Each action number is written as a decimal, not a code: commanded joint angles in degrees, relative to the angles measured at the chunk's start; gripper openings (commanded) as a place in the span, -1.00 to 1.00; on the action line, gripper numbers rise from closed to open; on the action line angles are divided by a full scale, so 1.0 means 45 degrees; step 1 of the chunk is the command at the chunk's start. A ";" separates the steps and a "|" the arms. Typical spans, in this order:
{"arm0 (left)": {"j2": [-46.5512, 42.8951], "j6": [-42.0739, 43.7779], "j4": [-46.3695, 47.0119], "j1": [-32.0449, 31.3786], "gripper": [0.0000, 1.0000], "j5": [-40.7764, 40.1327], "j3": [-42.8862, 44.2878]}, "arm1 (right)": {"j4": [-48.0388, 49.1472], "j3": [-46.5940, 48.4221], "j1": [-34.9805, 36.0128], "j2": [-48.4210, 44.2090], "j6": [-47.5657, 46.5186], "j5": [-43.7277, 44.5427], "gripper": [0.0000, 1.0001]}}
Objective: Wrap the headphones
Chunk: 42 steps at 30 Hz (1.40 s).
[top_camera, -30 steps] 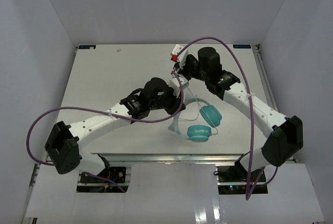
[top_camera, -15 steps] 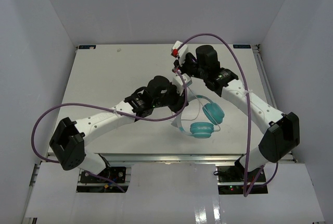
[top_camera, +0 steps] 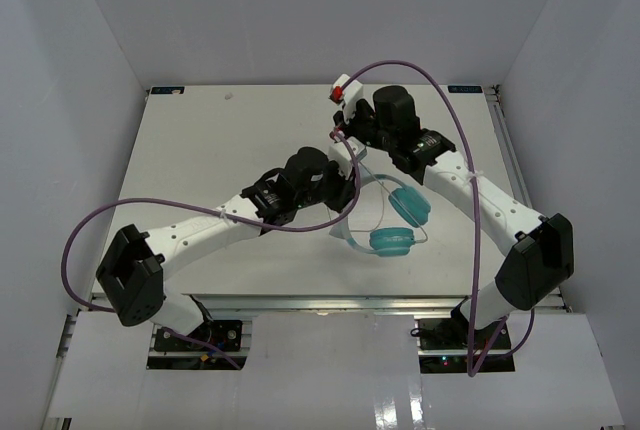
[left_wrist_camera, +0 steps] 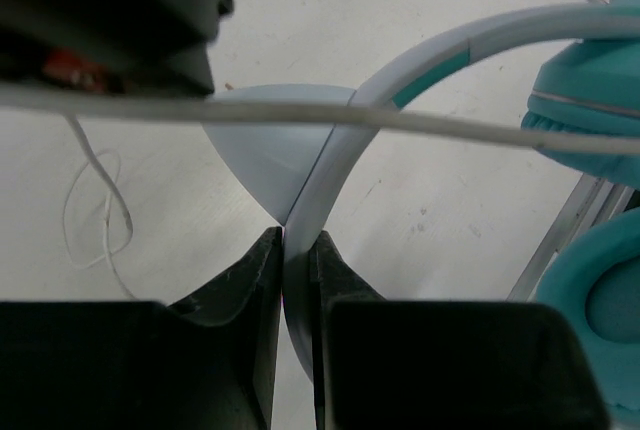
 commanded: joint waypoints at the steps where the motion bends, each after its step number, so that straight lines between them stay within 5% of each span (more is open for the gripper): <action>1: -0.0845 -0.0830 0.0194 -0.0047 -1.00 -0.0818 -0.0408 | 0.0493 0.1116 0.0101 -0.0367 0.0384 0.0146 -0.85; 18: -0.1545 -0.1075 0.1045 -0.0047 -1.00 -0.2536 -0.0897 | 0.0325 0.1542 0.0136 0.0146 0.0996 -0.0031 -0.85; 26: -0.2606 -0.0743 0.1653 -0.0047 -1.00 -0.1187 -0.1633 | 0.0250 0.1229 0.0078 0.0474 -0.0764 -0.0083 -0.85; 34: -0.3710 -0.1182 0.1429 -0.0041 -1.00 0.0635 -0.2098 | 0.0444 0.0031 -0.0076 0.0110 -0.1578 -0.2264 -0.85; 42: -0.2772 -0.1441 0.1199 -0.0027 -1.00 -0.1183 -0.1961 | -0.0305 0.1638 0.1014 0.0247 -0.0741 -0.0920 -0.85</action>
